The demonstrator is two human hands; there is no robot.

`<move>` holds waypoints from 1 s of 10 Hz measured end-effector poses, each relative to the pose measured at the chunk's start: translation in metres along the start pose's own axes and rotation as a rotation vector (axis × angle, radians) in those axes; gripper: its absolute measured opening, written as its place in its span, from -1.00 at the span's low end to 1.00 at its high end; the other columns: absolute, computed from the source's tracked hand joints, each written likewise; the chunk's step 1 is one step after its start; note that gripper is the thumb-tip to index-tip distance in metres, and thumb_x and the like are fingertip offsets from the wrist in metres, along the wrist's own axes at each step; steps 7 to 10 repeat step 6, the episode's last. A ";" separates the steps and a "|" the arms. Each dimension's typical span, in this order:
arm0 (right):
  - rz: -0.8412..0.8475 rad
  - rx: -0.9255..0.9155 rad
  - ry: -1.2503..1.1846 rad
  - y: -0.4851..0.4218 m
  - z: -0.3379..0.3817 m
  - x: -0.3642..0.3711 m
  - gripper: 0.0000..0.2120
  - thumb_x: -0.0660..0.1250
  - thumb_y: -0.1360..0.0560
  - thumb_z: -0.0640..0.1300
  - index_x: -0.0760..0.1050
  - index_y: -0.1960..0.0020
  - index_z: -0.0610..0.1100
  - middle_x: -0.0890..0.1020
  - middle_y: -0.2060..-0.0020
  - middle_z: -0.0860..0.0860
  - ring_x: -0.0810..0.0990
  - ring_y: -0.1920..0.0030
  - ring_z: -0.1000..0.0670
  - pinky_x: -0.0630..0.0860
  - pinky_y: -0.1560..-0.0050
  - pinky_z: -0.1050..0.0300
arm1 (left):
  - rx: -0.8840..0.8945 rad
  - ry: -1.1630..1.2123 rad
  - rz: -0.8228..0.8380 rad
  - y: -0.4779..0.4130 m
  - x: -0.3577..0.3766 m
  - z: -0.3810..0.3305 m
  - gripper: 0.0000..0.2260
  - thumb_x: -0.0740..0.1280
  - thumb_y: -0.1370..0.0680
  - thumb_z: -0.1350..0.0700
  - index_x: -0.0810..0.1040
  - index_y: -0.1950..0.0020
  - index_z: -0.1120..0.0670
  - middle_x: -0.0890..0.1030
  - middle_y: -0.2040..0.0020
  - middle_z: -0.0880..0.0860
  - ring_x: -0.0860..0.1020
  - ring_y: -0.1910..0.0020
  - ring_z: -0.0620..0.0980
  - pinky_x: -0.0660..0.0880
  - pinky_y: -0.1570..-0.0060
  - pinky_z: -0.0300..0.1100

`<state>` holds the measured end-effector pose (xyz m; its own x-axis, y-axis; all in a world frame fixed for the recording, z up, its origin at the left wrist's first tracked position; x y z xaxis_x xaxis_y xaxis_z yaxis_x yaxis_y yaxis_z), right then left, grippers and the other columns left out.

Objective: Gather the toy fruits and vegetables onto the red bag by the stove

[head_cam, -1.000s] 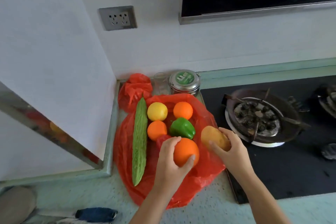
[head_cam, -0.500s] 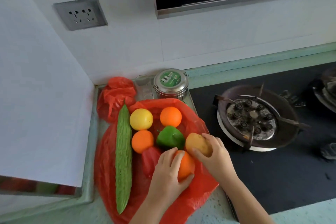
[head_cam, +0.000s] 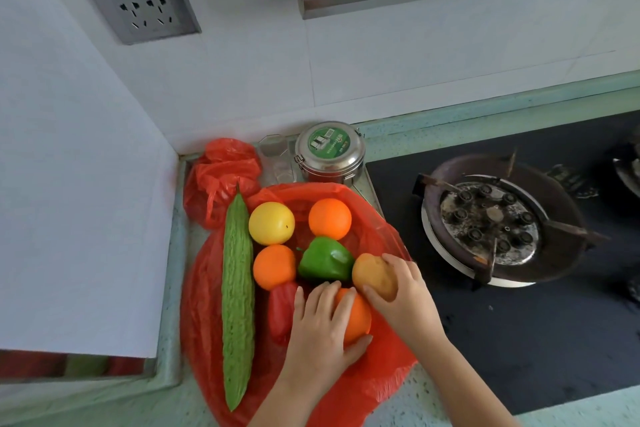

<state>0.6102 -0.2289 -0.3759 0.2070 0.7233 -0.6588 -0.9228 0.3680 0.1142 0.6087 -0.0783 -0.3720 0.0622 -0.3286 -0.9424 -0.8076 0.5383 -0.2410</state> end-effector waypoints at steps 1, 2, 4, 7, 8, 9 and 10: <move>0.016 0.014 0.047 0.000 -0.002 0.001 -0.37 0.45 -0.33 0.07 0.31 -0.32 -0.02 0.39 -0.21 0.02 0.42 -0.19 -0.01 0.44 0.01 0.14 | 0.004 -0.009 0.018 0.000 0.001 0.001 -0.45 0.24 -0.37 -0.26 0.38 -0.26 0.00 0.56 -0.15 0.05 0.44 -0.19 0.04 0.35 -0.18 0.20; 0.033 0.015 0.073 0.002 -0.001 0.002 -0.36 0.44 -0.34 0.07 0.29 -0.34 -0.02 0.38 -0.23 0.03 0.40 -0.22 -0.01 0.44 -0.01 0.14 | -0.009 -0.014 0.005 0.001 -0.001 0.002 -0.44 0.23 -0.38 -0.27 0.39 -0.27 0.01 0.55 -0.16 0.04 0.43 -0.20 0.03 0.34 -0.19 0.19; 0.030 -0.012 0.092 0.006 0.003 -0.001 -0.39 0.42 -0.36 0.04 0.30 -0.33 -0.04 0.38 -0.22 0.03 0.37 -0.23 0.00 0.42 -0.03 0.16 | -0.037 0.005 -0.027 0.004 -0.008 0.005 -0.46 0.23 -0.40 -0.25 0.41 -0.27 0.02 0.55 -0.17 0.05 0.42 -0.21 0.03 0.35 -0.20 0.14; 0.007 -0.074 0.123 0.013 0.012 -0.007 -0.50 0.37 -0.41 0.02 0.33 -0.30 -0.03 0.39 -0.18 0.04 0.37 -0.19 0.01 0.36 0.08 0.23 | -0.048 0.016 -0.085 0.010 -0.019 0.010 -0.51 0.22 -0.43 -0.20 0.46 -0.24 0.06 0.56 -0.15 0.08 0.41 -0.21 0.06 0.36 -0.19 0.16; 0.007 -0.074 0.123 0.013 0.012 -0.007 -0.50 0.37 -0.41 0.02 0.33 -0.30 -0.03 0.39 -0.18 0.04 0.37 -0.19 0.01 0.36 0.08 0.23 | -0.048 0.016 -0.085 0.010 -0.019 0.010 -0.51 0.22 -0.43 -0.20 0.46 -0.24 0.06 0.56 -0.15 0.08 0.41 -0.21 0.06 0.36 -0.19 0.16; 0.007 -0.074 0.123 0.013 0.012 -0.007 -0.50 0.37 -0.41 0.02 0.33 -0.30 -0.03 0.39 -0.18 0.04 0.37 -0.19 0.01 0.36 0.08 0.23 | -0.048 0.016 -0.085 0.010 -0.019 0.010 -0.51 0.22 -0.43 -0.20 0.46 -0.24 0.06 0.56 -0.15 0.08 0.41 -0.21 0.06 0.36 -0.19 0.16; 0.007 -0.074 0.123 0.013 0.012 -0.007 -0.50 0.37 -0.41 0.02 0.33 -0.30 -0.03 0.39 -0.18 0.04 0.37 -0.19 0.01 0.36 0.08 0.23 | -0.048 0.016 -0.085 0.010 -0.019 0.010 -0.51 0.22 -0.43 -0.20 0.46 -0.24 0.06 0.56 -0.15 0.08 0.41 -0.21 0.06 0.36 -0.19 0.16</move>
Point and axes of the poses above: each hand's wrist, its own y-axis away from the middle knuckle, its own x-axis out of the palm, z = x × y, the point moved 6 cm from there along -y, towards the middle knuckle
